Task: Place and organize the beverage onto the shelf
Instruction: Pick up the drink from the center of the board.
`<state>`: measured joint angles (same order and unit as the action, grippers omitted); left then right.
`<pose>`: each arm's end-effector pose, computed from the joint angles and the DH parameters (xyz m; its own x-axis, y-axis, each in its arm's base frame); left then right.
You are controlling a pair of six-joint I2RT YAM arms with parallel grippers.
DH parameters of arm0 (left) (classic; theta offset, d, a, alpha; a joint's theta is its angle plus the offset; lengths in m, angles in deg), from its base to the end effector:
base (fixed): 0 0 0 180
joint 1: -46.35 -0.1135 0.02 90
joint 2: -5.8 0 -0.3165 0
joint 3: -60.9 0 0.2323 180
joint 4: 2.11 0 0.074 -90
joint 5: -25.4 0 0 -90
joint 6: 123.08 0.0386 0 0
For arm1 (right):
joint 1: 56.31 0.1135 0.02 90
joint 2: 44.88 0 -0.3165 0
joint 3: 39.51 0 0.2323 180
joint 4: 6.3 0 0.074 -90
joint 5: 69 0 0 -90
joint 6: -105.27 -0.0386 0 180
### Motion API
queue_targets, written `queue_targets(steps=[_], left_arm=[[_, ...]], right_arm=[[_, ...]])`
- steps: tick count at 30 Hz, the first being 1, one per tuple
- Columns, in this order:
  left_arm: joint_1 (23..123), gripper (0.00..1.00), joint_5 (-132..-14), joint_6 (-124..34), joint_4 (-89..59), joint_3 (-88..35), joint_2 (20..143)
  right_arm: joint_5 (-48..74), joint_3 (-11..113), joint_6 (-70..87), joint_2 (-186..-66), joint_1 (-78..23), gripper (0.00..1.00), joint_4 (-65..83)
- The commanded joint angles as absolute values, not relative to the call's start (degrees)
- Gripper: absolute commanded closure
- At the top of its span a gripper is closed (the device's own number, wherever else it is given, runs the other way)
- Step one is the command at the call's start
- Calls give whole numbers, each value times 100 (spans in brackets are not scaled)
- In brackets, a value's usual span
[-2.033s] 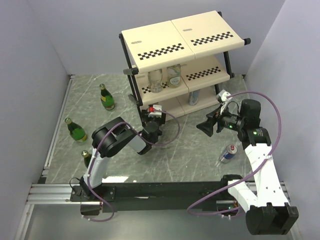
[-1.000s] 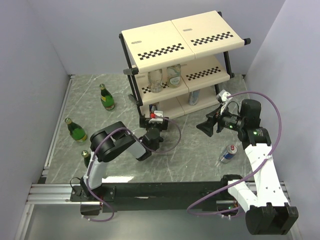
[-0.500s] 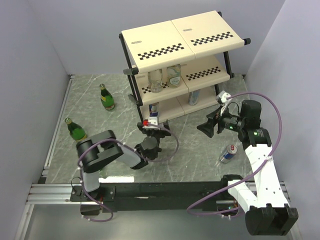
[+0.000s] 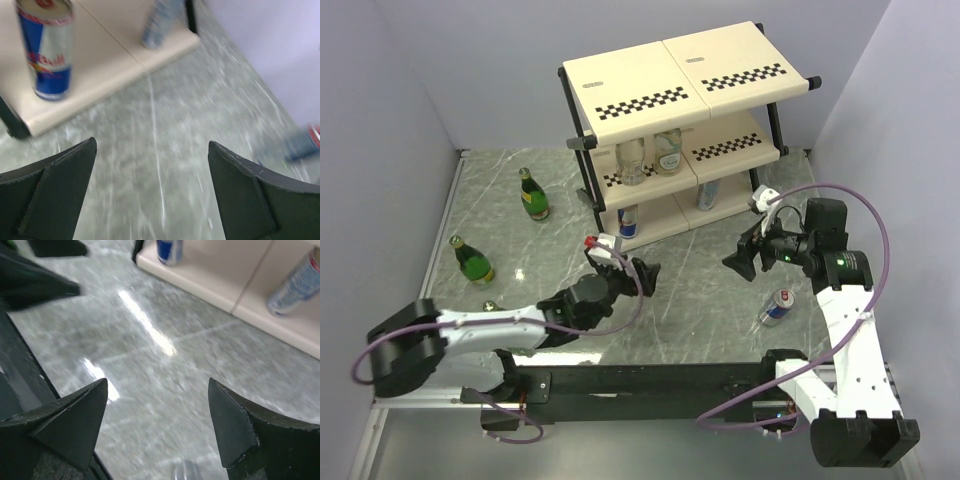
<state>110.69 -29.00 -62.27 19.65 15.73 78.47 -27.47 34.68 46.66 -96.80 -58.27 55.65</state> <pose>0.1227 -0.2036 0.2978 -0.2729 -0.3476 -0.8970 0.3998 0.8071 -0.4344 0.1173 0.0249 0.3871 -0.2566 -0.3368 -0.9059 -0.8046 0.5938 0.0072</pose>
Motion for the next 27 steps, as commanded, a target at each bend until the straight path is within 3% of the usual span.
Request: queue_targets(steps=[1,10,19,27], left_arm=[[11095,2,-4076,-6349,693,1832,6963],[10937,0,-4535,-6542,357,2843,4949],[10840,1,-4886,-6543,577,3248,4896],[10770,1,-5299,-6156,928,3265,5212]], right_arm=[[-1920,3743,5358,-9612,-5886,13,6359],[-1179,3620,5842,-9665,-6518,13,7168],[-397,3576,5675,-9884,-6871,13,7519],[386,2821,5824,-9753,-6879,13,7485]])
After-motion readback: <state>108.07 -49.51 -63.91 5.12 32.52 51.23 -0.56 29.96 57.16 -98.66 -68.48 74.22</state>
